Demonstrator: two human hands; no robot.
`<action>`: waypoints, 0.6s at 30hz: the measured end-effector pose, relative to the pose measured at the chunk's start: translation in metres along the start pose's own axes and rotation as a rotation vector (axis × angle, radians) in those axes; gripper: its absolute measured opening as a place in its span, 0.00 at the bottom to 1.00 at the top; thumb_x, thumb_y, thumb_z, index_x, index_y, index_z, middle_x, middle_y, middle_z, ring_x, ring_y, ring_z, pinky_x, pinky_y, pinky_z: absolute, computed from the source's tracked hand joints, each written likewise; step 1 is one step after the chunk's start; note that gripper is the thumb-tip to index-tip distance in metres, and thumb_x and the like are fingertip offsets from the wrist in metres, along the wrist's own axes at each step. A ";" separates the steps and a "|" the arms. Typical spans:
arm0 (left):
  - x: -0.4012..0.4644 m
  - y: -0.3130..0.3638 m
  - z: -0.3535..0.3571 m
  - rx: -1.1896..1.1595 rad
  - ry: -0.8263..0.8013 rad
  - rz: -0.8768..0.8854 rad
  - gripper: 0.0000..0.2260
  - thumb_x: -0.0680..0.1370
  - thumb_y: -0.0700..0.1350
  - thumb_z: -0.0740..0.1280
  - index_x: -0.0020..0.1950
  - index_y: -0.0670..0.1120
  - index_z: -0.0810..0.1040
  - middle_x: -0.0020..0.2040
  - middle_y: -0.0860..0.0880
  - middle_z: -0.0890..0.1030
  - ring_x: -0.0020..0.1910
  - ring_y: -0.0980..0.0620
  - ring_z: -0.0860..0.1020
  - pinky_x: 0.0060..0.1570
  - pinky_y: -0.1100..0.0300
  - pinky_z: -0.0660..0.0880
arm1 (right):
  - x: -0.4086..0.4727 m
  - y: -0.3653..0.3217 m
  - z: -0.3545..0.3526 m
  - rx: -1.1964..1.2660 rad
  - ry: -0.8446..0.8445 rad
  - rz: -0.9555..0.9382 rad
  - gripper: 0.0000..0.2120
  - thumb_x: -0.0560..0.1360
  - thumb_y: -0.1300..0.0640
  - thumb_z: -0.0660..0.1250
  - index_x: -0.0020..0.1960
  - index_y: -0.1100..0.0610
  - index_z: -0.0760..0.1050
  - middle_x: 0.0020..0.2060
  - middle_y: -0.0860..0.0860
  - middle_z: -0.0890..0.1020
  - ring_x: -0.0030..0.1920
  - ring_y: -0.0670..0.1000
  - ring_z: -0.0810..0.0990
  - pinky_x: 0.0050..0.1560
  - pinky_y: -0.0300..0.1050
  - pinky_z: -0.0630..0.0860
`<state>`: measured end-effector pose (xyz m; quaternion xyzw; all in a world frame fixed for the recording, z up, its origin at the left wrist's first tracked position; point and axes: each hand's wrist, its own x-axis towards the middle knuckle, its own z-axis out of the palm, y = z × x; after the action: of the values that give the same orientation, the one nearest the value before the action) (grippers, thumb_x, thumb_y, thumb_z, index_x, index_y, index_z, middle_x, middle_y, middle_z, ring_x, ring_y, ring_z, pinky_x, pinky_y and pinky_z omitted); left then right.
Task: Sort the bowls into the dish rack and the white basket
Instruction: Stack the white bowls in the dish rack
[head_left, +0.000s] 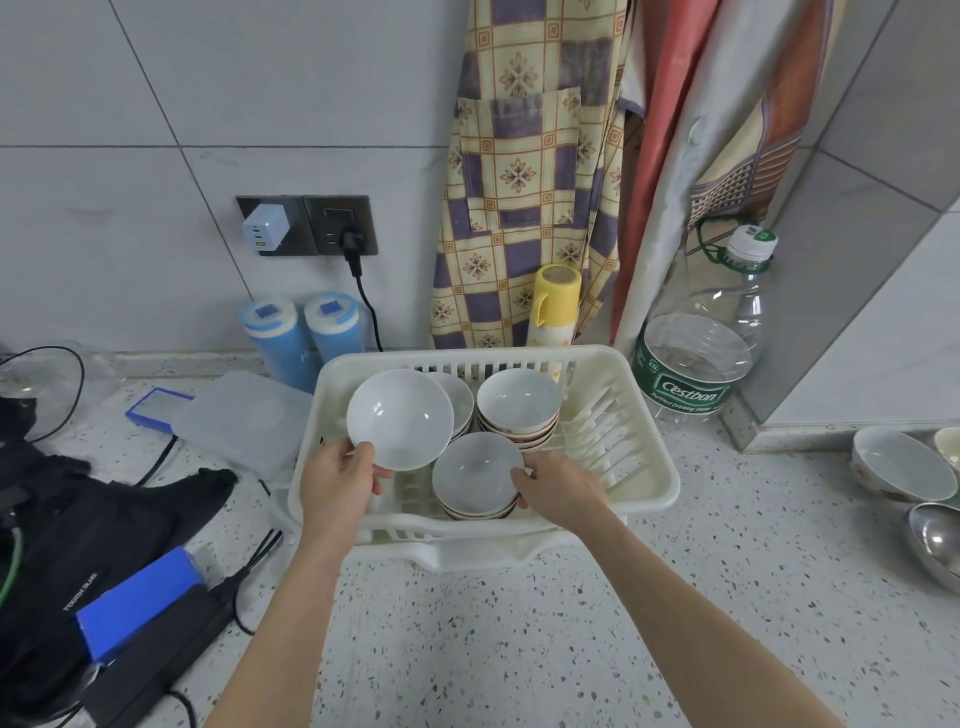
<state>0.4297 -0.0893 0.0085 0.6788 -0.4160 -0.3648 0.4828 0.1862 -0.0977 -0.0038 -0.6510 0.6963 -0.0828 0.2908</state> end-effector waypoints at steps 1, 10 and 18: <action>0.000 0.000 0.000 0.006 -0.004 0.001 0.09 0.72 0.45 0.61 0.38 0.47 0.80 0.31 0.49 0.84 0.23 0.60 0.73 0.37 0.56 0.73 | 0.001 0.000 0.000 -0.014 -0.001 0.003 0.14 0.76 0.49 0.55 0.43 0.51 0.78 0.38 0.46 0.85 0.40 0.50 0.82 0.40 0.43 0.75; 0.000 0.003 -0.002 0.039 -0.071 -0.032 0.08 0.74 0.42 0.62 0.39 0.46 0.81 0.30 0.47 0.84 0.22 0.58 0.72 0.37 0.56 0.73 | 0.006 0.003 0.006 -0.092 0.005 0.079 0.21 0.78 0.45 0.54 0.43 0.58 0.79 0.41 0.51 0.84 0.42 0.53 0.82 0.47 0.46 0.78; 0.000 0.017 -0.002 0.058 -0.196 -0.149 0.08 0.76 0.42 0.63 0.43 0.45 0.81 0.32 0.44 0.85 0.21 0.58 0.71 0.29 0.61 0.67 | -0.005 -0.001 0.000 0.192 0.219 0.071 0.18 0.76 0.37 0.53 0.44 0.45 0.77 0.35 0.44 0.82 0.39 0.49 0.80 0.37 0.42 0.70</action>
<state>0.4278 -0.0918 0.0249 0.6827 -0.4197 -0.4521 0.3916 0.1864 -0.0928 -0.0018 -0.5822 0.7352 -0.2092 0.2769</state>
